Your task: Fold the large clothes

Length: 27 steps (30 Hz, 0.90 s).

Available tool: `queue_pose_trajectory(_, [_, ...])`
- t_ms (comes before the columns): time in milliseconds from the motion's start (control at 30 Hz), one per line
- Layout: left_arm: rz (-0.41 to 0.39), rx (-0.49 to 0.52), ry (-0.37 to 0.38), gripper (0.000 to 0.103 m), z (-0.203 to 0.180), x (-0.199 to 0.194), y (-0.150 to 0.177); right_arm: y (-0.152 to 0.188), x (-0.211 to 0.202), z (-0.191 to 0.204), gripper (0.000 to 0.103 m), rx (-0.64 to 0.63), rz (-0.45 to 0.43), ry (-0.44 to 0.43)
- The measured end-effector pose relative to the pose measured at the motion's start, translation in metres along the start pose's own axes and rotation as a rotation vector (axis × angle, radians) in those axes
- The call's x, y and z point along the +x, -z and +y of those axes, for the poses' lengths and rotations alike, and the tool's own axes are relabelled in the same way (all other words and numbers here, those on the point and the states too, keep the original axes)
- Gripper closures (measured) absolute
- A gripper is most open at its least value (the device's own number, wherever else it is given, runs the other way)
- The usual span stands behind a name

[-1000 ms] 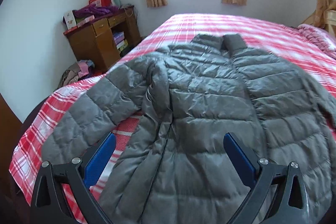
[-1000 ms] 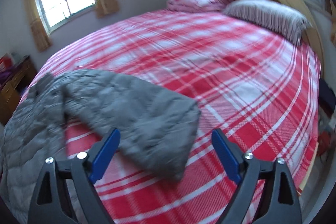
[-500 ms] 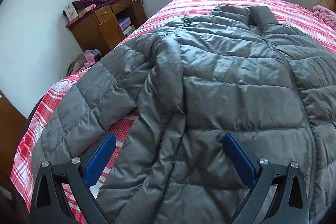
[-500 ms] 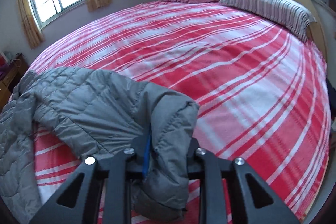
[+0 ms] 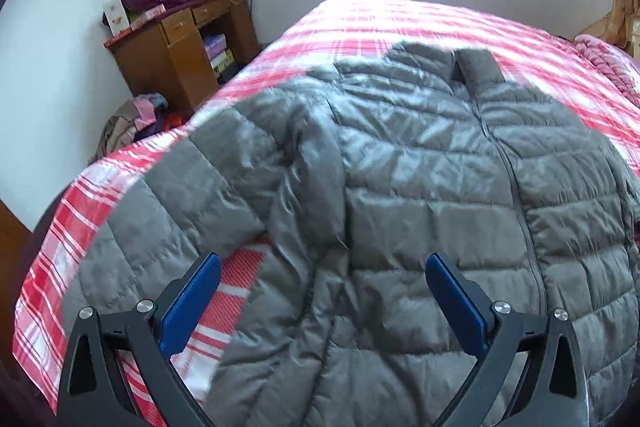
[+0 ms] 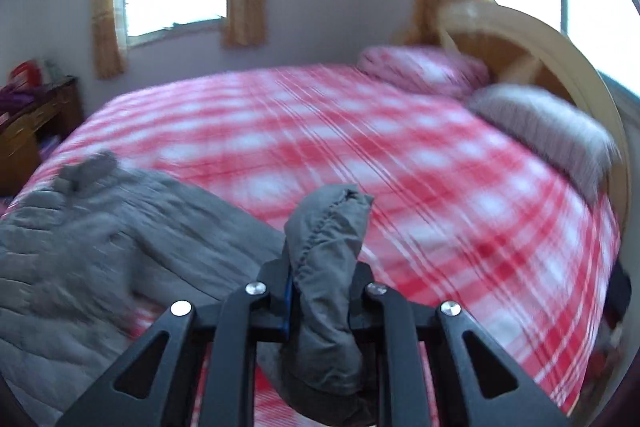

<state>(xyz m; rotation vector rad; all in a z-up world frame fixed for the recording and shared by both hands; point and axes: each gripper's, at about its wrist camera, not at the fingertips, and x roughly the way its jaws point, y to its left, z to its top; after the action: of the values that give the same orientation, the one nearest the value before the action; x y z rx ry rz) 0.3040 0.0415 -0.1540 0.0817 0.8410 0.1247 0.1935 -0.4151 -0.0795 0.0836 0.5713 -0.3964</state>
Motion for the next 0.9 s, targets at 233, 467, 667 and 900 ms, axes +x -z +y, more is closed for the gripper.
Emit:
queue_pose_trajectory(233, [-0.049,-0.014,-0.096,0.001,0.015,0.009,-0.015,-0.023,-0.021,0.128,0.084,-0.216,-0.103,-0.114])
queue_pose_trajectory(467, [-0.009,-0.056,-0.102,0.001,0.026,0.029,-0.024,0.015,-0.002,0.245,0.085,-0.419,-0.105,-0.216])
queue_pose_trajectory(667, [0.016,-0.044,-0.112,0.001,0.035,0.03,-0.024,0.064,0.012,0.294,0.033,-0.505,-0.038,-0.34])
queue_pose_trajectory(900, [0.008,-0.129,-0.086,0.001,0.032,0.008,-0.036,0.077,-0.039,0.267,0.023,-0.511,-0.075,-0.434])
